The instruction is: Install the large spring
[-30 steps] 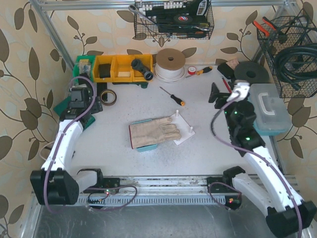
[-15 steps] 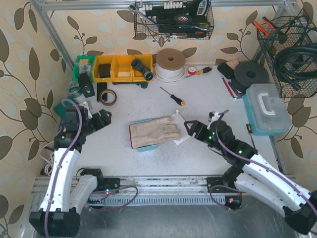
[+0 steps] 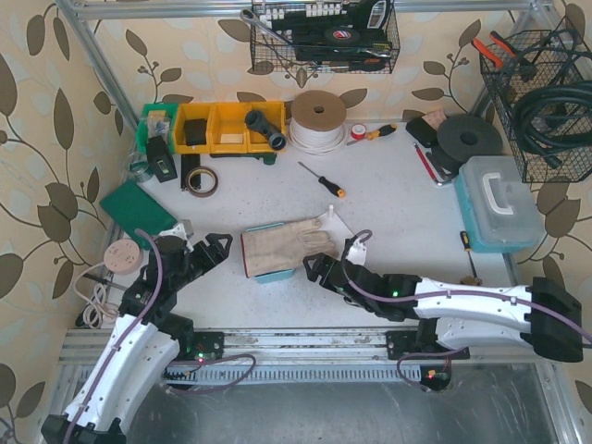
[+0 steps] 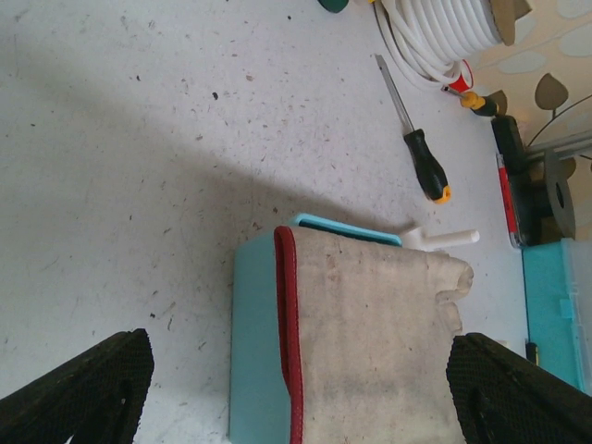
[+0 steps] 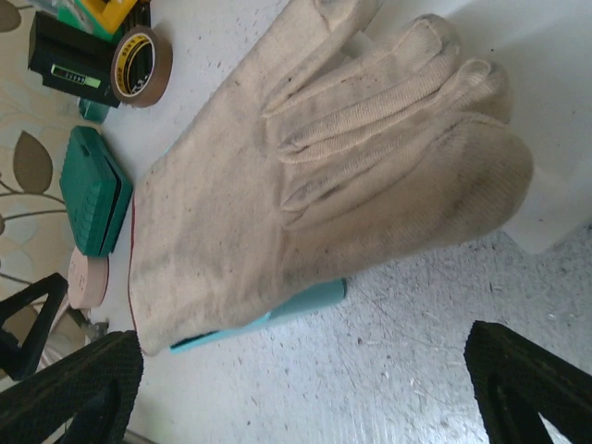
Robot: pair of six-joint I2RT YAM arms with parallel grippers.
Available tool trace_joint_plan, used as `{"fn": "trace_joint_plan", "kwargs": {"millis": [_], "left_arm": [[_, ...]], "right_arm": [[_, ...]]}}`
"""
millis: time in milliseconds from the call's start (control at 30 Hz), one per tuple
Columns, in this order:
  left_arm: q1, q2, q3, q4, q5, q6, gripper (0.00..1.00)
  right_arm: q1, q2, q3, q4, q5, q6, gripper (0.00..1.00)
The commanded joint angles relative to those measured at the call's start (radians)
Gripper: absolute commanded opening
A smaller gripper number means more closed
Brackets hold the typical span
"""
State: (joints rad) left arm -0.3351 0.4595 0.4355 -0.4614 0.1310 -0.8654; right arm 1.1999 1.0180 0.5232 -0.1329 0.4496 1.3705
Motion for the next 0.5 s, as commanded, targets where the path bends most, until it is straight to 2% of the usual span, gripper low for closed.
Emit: {"fn": "trace_joint_plan", "kwargs": {"millis": [0, 267, 467], "left_arm": [[-0.005, 0.001, -0.018, 0.115, -0.007, -0.013, 0.89], [-0.005, -0.010, -0.036, 0.128, -0.013, -0.017, 0.89], [-0.005, 0.009, -0.033, 0.139, -0.009, -0.010, 0.89]], "right_arm": [[0.007, 0.060, -0.024, 0.147, 0.095, 0.134, 0.94], [0.005, 0.222, 0.018, 0.243, 0.079, 0.203, 0.96], [-0.052, 0.341, 0.046, 0.323, -0.016, 0.233, 0.96]]}}
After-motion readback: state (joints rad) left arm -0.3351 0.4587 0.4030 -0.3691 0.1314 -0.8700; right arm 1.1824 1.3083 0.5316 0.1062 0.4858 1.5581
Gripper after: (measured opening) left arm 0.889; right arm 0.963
